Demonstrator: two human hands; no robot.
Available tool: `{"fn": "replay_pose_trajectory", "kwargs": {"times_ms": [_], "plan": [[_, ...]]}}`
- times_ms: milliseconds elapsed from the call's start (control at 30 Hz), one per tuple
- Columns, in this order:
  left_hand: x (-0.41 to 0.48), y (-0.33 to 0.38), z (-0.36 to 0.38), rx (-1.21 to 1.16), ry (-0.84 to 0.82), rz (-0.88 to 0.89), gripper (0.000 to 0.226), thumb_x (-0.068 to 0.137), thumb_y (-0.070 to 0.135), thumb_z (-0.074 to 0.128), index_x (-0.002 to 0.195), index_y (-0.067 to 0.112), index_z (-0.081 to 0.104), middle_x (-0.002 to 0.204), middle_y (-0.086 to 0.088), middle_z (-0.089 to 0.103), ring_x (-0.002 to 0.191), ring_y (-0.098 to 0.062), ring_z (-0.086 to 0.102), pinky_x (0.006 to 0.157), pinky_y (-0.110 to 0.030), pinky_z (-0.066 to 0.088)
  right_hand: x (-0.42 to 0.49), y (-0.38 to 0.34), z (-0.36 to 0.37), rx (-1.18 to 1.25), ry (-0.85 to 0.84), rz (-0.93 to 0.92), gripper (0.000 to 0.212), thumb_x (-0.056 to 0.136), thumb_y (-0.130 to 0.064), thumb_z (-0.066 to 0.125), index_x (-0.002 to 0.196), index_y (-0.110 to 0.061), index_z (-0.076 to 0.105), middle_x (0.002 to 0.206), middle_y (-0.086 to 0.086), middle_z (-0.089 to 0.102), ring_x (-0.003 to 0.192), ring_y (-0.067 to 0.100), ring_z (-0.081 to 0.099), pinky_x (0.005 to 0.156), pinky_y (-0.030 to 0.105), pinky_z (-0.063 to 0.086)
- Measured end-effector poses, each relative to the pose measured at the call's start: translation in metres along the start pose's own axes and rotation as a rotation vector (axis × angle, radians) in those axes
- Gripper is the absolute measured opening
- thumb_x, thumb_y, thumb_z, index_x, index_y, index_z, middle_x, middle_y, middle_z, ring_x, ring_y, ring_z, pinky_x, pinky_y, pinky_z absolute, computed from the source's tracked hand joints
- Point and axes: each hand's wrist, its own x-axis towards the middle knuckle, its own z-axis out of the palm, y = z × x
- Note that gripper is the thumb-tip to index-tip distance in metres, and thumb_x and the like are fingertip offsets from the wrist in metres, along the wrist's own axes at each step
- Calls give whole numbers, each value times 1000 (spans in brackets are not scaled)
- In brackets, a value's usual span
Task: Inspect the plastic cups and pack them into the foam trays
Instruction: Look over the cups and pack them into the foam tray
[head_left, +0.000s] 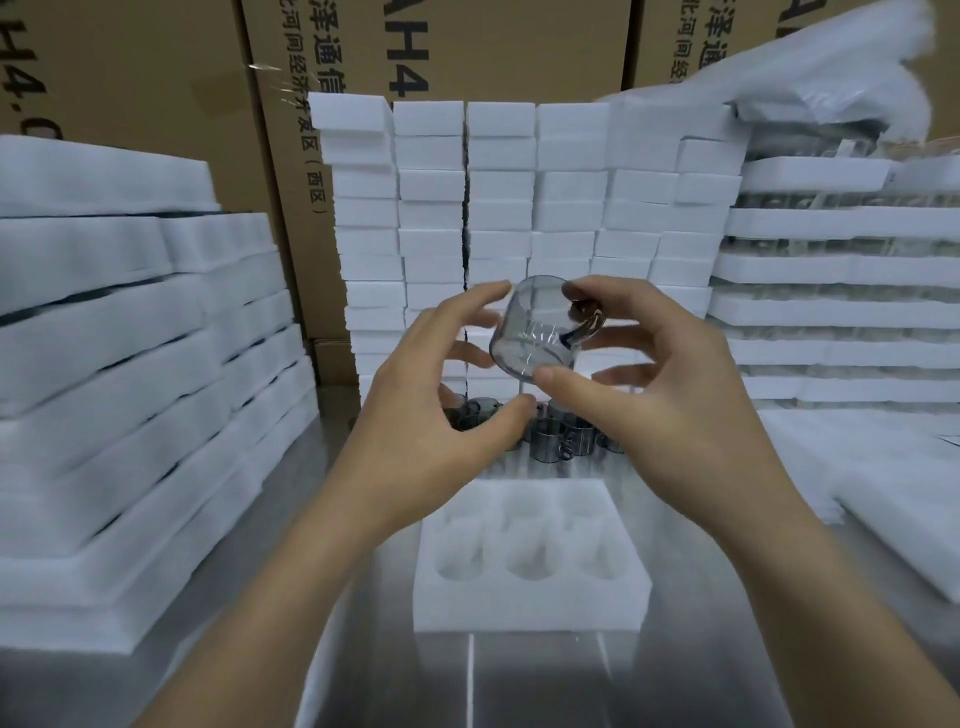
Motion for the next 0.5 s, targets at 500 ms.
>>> {"fn": "replay_pose_trajectory", "kwargs": {"times_ms": [500], "plan": [[7, -1, -15, -109, 35, 59, 62, 89, 35, 87, 146, 34, 62, 136, 19, 70, 124, -18, 67, 82, -39, 58, -1, -4, -12, -335, -59, -268, 69, 87, -37, 81, 150, -35, 53, 142, -18, 50, 136, 7, 48, 112, 31, 45]]}}
